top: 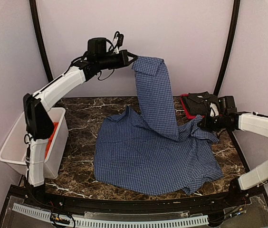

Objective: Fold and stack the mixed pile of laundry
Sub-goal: Smooth out the crumpled shirt at the center of the board.

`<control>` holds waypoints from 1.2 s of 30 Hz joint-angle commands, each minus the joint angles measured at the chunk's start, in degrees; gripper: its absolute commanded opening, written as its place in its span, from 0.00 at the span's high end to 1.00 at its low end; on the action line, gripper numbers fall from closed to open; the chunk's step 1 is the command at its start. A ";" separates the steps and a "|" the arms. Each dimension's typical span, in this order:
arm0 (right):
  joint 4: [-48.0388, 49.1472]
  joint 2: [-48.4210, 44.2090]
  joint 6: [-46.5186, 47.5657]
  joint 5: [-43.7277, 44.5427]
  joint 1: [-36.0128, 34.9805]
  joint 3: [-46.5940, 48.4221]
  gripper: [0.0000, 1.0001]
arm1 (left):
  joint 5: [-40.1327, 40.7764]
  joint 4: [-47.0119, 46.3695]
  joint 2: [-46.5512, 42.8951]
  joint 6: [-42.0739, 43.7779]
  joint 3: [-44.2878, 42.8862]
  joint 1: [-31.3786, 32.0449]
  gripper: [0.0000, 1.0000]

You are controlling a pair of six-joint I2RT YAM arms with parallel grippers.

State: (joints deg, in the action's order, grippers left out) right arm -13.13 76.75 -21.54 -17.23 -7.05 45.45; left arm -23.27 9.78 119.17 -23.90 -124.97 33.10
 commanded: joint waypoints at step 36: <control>-9.57 2.16 7.94 0.34 -0.59 16.72 0.32 | 27.95 13.85 -1.53 18.01 26.91 -2.76 0.32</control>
State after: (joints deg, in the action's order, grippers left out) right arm -21.41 77.10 -15.31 -17.43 -6.74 57.63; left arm 5.30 23.14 118.41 -8.54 -100.75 29.56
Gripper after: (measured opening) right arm 0.669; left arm 0.682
